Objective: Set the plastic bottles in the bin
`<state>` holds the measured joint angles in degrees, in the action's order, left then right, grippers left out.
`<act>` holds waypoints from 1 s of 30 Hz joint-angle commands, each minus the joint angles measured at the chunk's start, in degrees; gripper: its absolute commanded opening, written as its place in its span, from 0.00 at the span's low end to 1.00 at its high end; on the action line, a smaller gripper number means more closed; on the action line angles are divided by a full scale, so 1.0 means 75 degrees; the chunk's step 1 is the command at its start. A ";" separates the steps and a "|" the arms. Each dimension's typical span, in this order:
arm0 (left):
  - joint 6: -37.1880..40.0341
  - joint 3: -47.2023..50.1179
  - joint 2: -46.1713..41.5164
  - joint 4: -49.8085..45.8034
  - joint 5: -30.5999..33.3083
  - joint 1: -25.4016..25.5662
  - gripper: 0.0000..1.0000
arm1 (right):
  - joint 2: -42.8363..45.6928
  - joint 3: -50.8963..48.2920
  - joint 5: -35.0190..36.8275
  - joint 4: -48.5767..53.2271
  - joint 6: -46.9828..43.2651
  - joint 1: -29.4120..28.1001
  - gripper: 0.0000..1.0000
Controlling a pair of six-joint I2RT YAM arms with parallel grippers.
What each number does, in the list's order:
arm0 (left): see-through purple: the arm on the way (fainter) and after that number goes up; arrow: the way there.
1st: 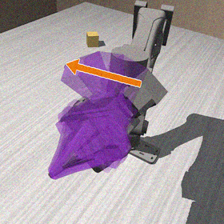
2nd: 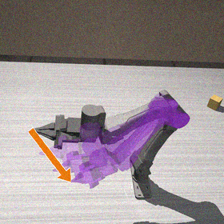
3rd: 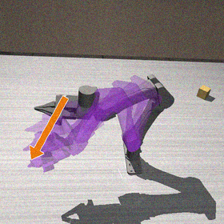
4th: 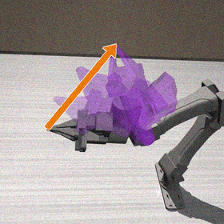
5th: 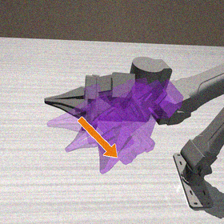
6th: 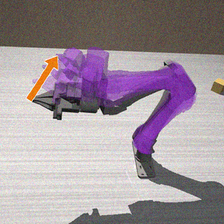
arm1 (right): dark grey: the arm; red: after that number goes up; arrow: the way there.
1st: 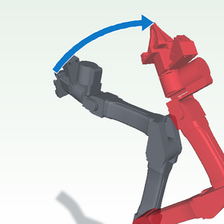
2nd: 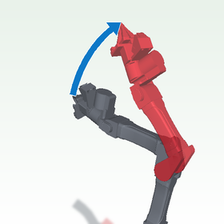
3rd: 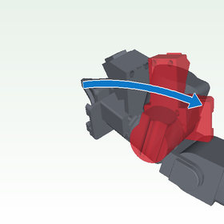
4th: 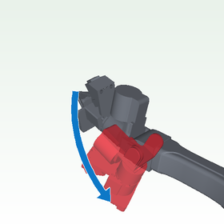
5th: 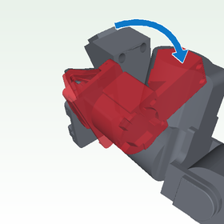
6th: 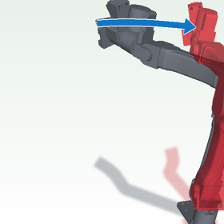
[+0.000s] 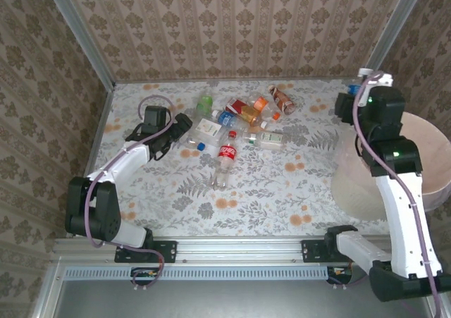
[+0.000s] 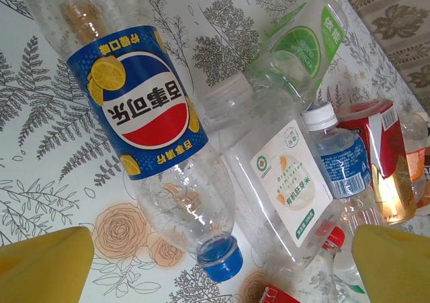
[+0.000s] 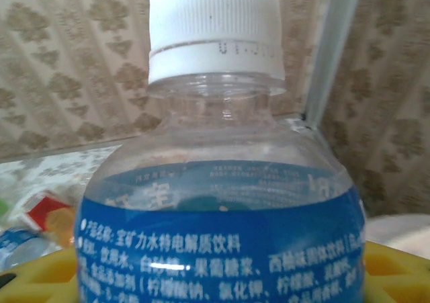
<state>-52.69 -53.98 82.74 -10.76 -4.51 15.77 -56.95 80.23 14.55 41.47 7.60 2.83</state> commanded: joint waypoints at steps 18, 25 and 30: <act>0.0257 -0.0794 0.0208 -0.0609 0.0132 0.0031 1.00 | -0.0490 0.0099 0.1992 0.3176 -0.0506 0.3069 0.54; 0.0334 -0.1011 0.0347 -0.0783 0.0090 0.0031 1.00 | -0.0822 -0.0267 0.3177 0.3398 -0.0239 0.3290 0.73; 0.0290 -0.0908 0.0277 -0.0779 0.0149 0.0033 1.00 | -0.0882 0.0018 0.2774 0.3421 -0.0122 0.3291 0.84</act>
<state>-51.40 -59.57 84.88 -15.05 -4.21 15.77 -64.10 78.19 33.71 65.01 5.82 27.22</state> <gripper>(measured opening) 0.999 0.839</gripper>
